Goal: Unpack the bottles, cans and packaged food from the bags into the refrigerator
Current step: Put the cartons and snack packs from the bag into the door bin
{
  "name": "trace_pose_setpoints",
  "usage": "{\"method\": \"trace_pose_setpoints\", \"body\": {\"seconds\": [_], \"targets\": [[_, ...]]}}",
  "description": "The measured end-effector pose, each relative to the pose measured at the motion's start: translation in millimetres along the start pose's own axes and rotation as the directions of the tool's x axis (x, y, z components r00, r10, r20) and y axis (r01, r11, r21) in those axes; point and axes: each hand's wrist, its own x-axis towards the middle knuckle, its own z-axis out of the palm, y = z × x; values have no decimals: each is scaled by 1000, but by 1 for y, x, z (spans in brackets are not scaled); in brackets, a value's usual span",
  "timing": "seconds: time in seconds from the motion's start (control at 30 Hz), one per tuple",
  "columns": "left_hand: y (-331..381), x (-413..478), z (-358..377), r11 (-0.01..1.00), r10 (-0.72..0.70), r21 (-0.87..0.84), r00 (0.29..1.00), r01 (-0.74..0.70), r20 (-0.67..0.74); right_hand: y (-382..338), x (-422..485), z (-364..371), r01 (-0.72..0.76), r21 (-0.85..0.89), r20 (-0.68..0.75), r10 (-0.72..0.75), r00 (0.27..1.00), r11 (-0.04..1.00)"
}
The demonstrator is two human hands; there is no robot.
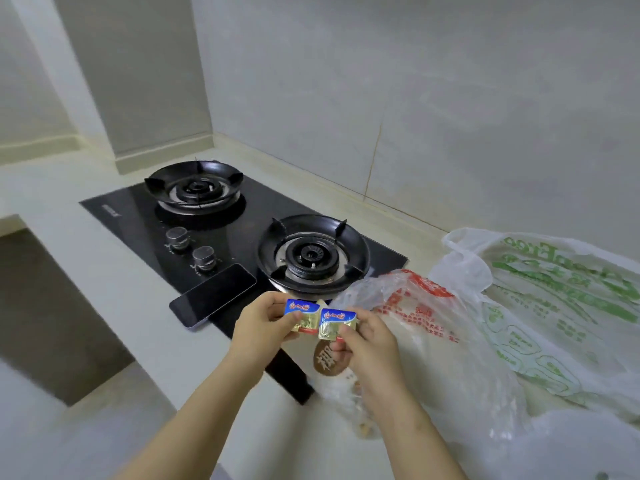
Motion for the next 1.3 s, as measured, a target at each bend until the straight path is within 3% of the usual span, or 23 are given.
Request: {"method": "trace_pose_setpoints", "body": {"seconds": [0.23,0.43,0.57,0.73,0.93,1.2,1.3], "targets": [[-7,-36,-123,998,-7,-60,959,-11,-284,19,-28,116,-37,-42,289,48,956,998],[-14,-96,-236,995,-34,-99,845,-23,-534,47,-80,221,-39,-150,534,114,838,988],[-15,-149,-294,992,-44,-119,724,-53,-688,64,-125,281,1,-237,670,163,724,971],[-17,-216,-341,989,-67,-126,548,-71,-834,70,-179,335,40,-287,813,222,538,957],[-8,-294,-361,991,-47,-79,267,-110,-963,62,-243,372,107,-317,928,285,240,942],[17,-399,-353,992,26,40,-120,-116,-992,52,-347,393,139,-266,949,285,-133,954],[26,-446,-347,991,61,86,-228,-99,-972,48,-395,392,125,-226,934,252,-254,966]]}}
